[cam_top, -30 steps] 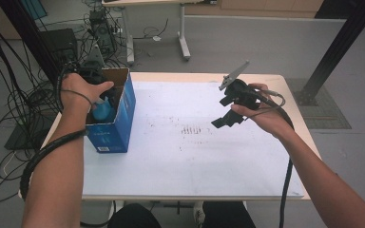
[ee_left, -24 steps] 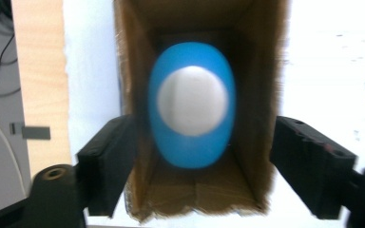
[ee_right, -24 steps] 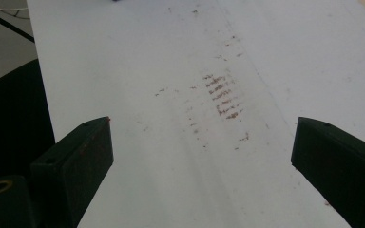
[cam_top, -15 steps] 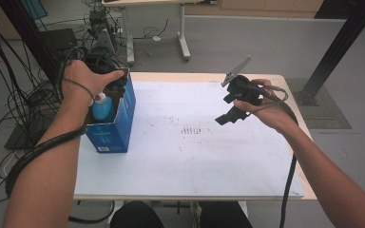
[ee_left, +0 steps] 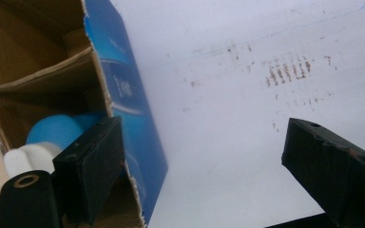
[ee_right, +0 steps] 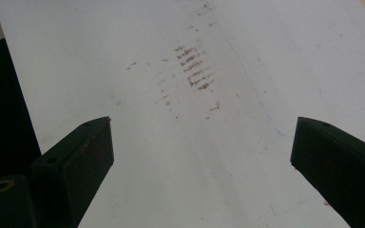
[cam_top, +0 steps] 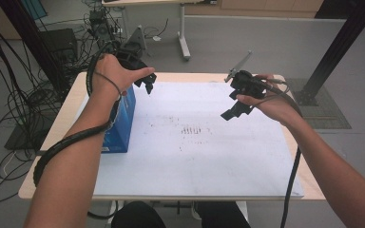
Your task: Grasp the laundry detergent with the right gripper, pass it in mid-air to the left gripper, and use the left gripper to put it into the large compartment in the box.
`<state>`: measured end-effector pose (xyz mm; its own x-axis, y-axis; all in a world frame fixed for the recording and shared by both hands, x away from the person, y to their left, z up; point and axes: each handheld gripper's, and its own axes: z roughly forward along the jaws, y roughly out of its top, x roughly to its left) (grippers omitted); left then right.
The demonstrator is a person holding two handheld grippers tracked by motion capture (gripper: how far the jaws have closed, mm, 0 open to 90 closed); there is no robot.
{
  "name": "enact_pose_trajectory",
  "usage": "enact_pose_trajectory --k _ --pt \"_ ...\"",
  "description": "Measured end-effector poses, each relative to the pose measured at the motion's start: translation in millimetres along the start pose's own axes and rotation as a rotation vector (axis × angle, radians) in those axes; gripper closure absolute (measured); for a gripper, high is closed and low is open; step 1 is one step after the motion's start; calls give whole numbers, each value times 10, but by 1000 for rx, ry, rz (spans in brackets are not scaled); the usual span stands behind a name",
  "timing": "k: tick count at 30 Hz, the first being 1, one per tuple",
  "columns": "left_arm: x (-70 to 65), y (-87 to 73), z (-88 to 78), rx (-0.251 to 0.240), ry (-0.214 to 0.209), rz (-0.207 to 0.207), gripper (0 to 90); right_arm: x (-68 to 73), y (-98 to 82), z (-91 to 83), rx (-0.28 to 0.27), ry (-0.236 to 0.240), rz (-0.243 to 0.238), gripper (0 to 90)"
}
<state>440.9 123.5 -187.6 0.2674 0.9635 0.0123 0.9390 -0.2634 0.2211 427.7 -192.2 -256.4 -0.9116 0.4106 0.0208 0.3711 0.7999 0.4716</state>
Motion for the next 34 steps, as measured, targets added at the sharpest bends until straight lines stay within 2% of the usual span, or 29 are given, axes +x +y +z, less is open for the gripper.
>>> enact_pose_trajectory --k 5,13,34 --pt "-88 54 -16 -5 1 24 145 -40 0 -18 22 -7 -3 70" --pt "-158 88 -34 -14 -2 43 146 -43 20 -37 24 -11 0 72" --pt "-222 101 -6 -5 6 58 146 -9 -22 -31 29 -9 -1 72"
